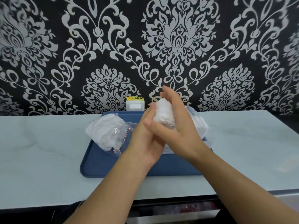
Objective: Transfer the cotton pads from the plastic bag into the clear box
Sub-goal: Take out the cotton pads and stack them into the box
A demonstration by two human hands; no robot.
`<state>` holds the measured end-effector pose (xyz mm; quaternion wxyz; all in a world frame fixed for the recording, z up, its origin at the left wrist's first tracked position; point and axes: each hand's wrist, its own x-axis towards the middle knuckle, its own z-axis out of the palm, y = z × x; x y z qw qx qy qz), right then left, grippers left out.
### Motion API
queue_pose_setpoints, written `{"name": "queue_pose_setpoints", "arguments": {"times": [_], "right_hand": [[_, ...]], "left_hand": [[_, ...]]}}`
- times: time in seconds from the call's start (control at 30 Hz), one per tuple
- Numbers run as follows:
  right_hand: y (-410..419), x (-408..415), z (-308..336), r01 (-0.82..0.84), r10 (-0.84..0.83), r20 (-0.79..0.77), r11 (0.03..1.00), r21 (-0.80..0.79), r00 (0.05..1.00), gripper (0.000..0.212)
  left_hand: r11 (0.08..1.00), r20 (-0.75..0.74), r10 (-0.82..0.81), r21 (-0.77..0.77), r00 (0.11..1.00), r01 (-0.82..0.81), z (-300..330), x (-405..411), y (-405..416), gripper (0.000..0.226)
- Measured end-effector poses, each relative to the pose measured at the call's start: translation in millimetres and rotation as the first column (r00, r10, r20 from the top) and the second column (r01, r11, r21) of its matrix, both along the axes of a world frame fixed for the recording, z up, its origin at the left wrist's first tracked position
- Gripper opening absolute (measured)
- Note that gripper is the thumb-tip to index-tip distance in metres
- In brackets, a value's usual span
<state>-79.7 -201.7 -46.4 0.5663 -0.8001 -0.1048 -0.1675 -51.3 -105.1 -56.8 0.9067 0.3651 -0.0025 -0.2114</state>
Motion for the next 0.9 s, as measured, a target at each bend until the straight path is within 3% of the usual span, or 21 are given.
{"name": "queue_pose_setpoints", "arguments": {"times": [0.13,0.2,0.43,0.57,0.7,0.83,0.9], "right_hand": [[4.0,4.5,0.7,0.098,-0.098,0.000,0.994,0.051,0.995,0.082],[5.1,6.1,0.0,0.098,-0.098,0.008,0.995,-0.006,0.995,0.079],[2.0,8.1,-2.1,0.200,-0.168,0.185,0.966,-0.167,0.968,0.065],[8.6,8.9,-7.3,0.213,-0.163,0.184,0.931,-0.298,0.969,0.046],[11.3,12.8,-9.7,0.241,-0.185,0.232,0.938,-0.247,0.955,0.039],[5.6,15.5,-5.8,0.157,-0.145,0.147,0.985,-0.070,0.978,0.035],[-4.6,14.3,-2.1,0.013,0.002,0.097,0.988,-0.155,0.995,0.054]], "left_hand": [[0.989,0.177,0.045,0.132,0.983,-0.069,2.8,-6.8,-4.2,0.041],[0.979,0.212,0.049,0.185,0.976,-0.090,1.7,-8.5,-6.1,0.038],[0.998,0.012,0.054,0.034,0.998,-0.054,4.2,-0.1,1.1,0.047],[0.999,-0.062,0.030,0.028,0.998,-0.028,3.4,-2.4,0.4,0.043],[0.996,-0.004,0.036,0.077,0.999,-0.035,2.7,-3.7,-3.8,0.035],[0.987,0.039,0.109,0.116,0.993,-0.113,1.6,3.9,-4.6,0.030],[0.993,-0.018,0.080,0.090,0.997,-0.078,4.4,10.1,-0.6,0.036]]}}
